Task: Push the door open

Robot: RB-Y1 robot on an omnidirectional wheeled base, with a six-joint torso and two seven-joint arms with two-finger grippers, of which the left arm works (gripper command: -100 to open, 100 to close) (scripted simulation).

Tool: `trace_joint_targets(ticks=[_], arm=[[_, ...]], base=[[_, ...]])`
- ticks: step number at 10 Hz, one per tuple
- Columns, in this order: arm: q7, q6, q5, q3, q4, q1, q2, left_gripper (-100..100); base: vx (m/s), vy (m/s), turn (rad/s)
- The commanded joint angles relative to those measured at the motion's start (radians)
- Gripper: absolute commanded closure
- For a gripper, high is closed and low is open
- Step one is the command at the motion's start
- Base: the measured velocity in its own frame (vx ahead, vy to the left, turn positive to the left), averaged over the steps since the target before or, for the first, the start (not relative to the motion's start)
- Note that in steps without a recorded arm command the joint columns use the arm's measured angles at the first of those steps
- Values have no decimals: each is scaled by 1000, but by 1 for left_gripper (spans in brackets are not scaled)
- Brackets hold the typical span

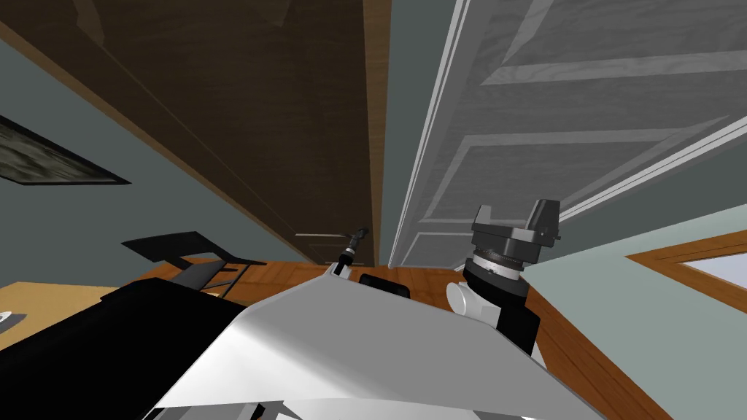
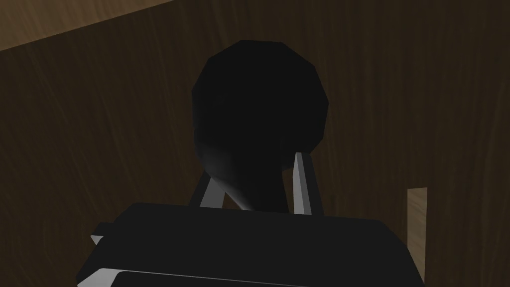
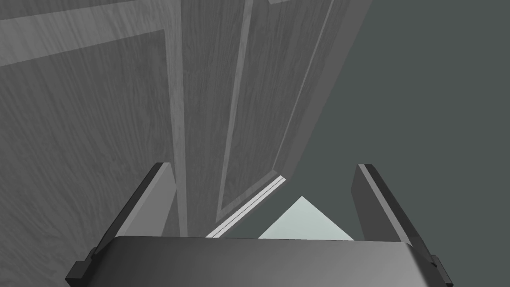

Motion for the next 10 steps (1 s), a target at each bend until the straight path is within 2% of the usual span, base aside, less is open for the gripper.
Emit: trace_joint_targets(ticks=[1,4,5,6,10], arm=[[-5,-3,-33,-26,15,13,-3,100],[-5,-3,-33,-26,15,13,-3,100],[-6,-8,-46,-26,17,18,-1,100],[-6,-8,-46,-26,17,18,-1,100],[-6,-8,-46,-26,17,18,-1,100]], base=[[-11,48,-181],[-1,13,-18],[7,11,-136],[-4,19,-63],[-4,0,6]])
